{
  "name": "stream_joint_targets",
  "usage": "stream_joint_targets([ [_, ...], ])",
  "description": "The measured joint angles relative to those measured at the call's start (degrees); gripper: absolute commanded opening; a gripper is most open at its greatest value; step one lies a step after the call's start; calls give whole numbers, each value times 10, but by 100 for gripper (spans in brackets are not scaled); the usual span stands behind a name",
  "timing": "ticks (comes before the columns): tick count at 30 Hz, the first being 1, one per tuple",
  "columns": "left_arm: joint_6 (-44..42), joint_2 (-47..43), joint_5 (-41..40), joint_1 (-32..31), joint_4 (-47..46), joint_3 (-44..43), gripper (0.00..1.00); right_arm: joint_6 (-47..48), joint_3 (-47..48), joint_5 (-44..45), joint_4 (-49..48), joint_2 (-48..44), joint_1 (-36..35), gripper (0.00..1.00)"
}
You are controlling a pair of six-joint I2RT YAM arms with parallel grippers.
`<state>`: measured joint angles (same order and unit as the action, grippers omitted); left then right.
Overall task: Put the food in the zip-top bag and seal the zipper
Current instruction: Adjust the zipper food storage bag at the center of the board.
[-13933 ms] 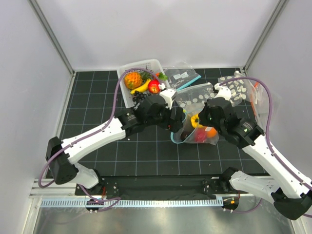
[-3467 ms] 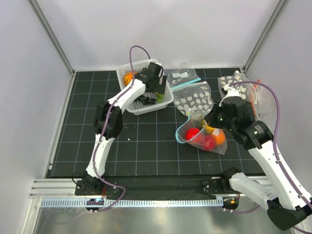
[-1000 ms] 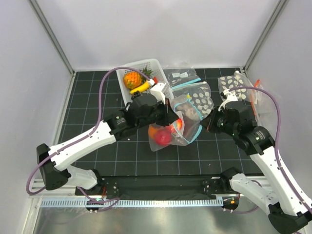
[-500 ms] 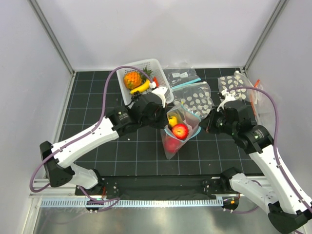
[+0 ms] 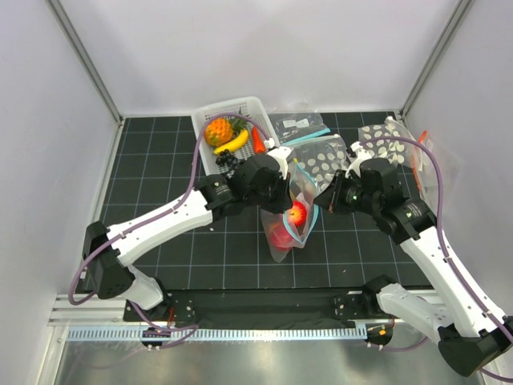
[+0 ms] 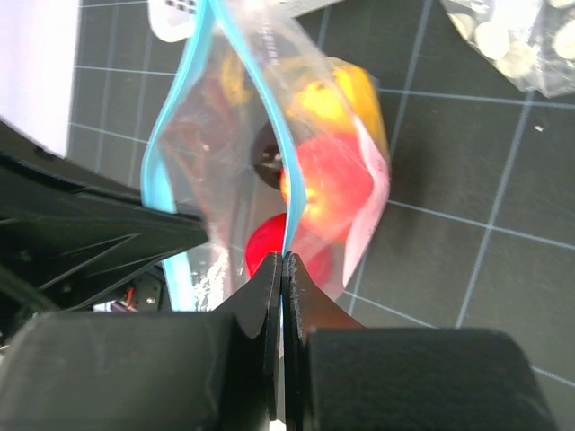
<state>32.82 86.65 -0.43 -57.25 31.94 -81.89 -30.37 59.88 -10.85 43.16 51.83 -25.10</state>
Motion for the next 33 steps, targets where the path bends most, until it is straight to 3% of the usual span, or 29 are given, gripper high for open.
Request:
stream_joint_targets([
  [16, 13, 7, 31, 0, -30, -14, 0, -8, 0, -61, -33, 10, -1, 3],
  [19, 13, 9, 37, 0, -31, -14, 7, -12, 0, -63, -34, 10, -3, 3],
  [22, 12, 9, 38, 0, -36, -14, 24, -15, 0, -62, -34, 10, -3, 4],
  [23, 12, 9, 40, 0, -39, -14, 43, -18, 0, -61, -35, 10, -3, 4],
  [26, 7, 9, 47, 0, -50, -11, 75, -29, 0, -56, -41, 10, -3, 4],
  [30, 8, 7, 56, 0, -69, 5, 85, -45, -5, -49, -55, 7, -3, 4],
  [33, 7, 6, 57, 0, -73, 20, 89, -59, -11, -46, -63, 5, -3, 13],
])
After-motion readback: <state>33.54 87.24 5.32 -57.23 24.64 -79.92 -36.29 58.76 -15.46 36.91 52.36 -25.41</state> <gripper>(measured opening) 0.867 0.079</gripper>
